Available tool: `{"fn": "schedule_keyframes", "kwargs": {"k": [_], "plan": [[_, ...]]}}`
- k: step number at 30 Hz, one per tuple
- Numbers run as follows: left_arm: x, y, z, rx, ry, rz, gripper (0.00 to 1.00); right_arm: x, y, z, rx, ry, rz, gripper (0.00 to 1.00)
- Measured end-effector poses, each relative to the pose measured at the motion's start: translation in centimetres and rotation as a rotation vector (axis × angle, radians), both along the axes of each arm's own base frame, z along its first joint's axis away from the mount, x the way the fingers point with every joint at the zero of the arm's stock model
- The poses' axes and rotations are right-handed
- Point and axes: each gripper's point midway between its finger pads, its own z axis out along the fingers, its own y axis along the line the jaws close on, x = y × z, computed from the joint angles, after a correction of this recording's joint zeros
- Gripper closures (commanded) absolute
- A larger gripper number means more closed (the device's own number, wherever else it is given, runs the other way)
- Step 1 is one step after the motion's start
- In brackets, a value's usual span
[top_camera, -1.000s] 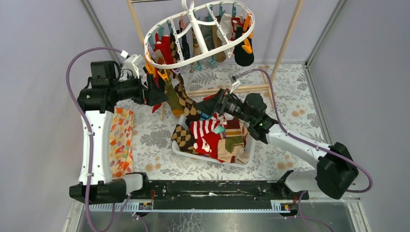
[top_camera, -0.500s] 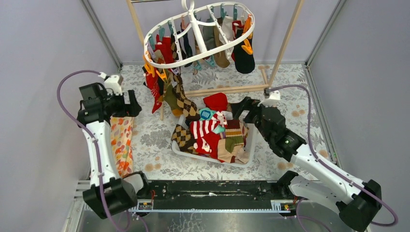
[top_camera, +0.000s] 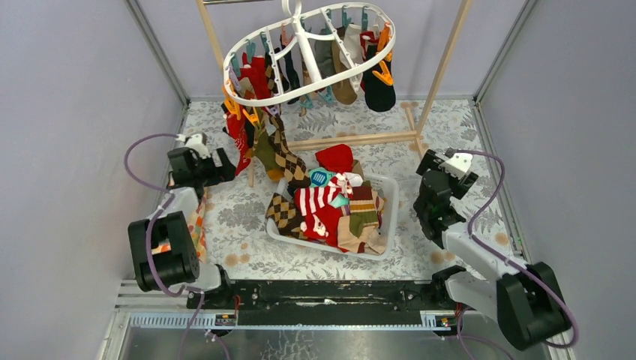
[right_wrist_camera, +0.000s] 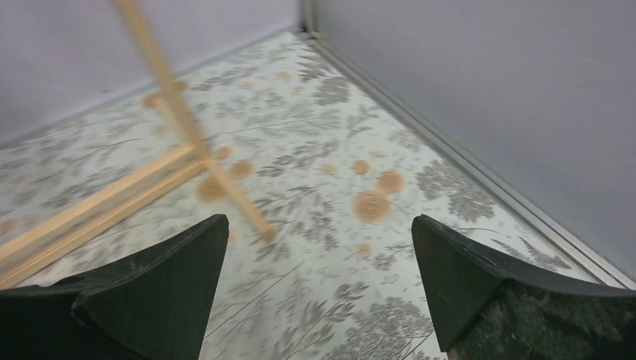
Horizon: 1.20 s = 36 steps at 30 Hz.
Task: Clip the socks to the hanger
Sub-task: Reset both arms
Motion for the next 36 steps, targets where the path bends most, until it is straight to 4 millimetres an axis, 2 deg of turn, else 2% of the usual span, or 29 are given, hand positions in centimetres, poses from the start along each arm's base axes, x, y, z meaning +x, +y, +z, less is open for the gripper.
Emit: {"fn": "schedule_keyframes", "kwargs": {"k": [4, 8, 11, 13, 16, 18, 20, 22, 23, 24, 27, 29, 36], "plan": [[1.4, -3.5, -1.5, 0.015, -0.092, -0.062, 0.02, 0.2, -3.8, -3.5, -0.019, 0.061, -0.13, 0.0], [1.5, -4.4, -2.7, -0.002, -0.154, -0.06, 0.02, -1.1, -6.6, -8.4, -0.033, 0.152, -0.191, 0.0], [2.5, -4.7, -2.8, 0.008, -0.189, -0.061, 0.01, -1.3, -7.0, -10.5, -0.019, 0.175, -0.173, 0.0], [2.8, -5.0, -2.9, 0.017, -0.22, -0.06, 0.01, -0.8, -6.5, -11.5, -0.007, 0.17, -0.134, 0.0], [2.0, -5.6, -3.2, 0.037, -0.25, -0.058, 0.01, 0.2, -5.3, -12.5, -0.006, 0.18, -0.041, 0.0], [0.9, -6.2, -3.2, 0.069, -0.3, -0.061, 0.01, 1.1, -3.8, -12.9, -0.011, 0.183, 0.068, 0.0], [-0.5, -7.4, -3.3, 0.116, -0.37, -0.081, 0.01, 1.7, -2.6, -13.0, -0.023, 0.167, 0.149, 0.0], [-2.1, -8.9, -4.4, 0.145, -0.365, -0.113, 0.01, 1.9, -1.8, -13.7, -0.033, 0.191, 0.206, 0.0], [-2.4, -9.5, -4.8, 0.154, -0.356, -0.124, 0.01, 2.0, -1.6, -13.8, -0.033, 0.195, 0.221, 0.0], [-1.9, -9.5, -4.6, 0.165, -0.357, -0.117, 0.01, 2.3, -1.5, -13.8, -0.03, 0.195, 0.235, 0.0], [0.4, -8.5, -2.2, 0.196, -0.424, -0.056, 0.01, 3.6, -1.9, -13.3, 0.0, 0.187, 0.246, 0.0], [1.0, -8.0, -1.4, 0.209, -0.449, -0.032, 0.01, 4.2, -2.3, -12.8, 0.012, 0.17, 0.244, 0.0], [1.0, -7.5, -1.4, 0.226, -0.444, -0.006, 0.01, 4.2, -2.1, -13.0, 0.03, 0.174, 0.268, 0.0]]}}
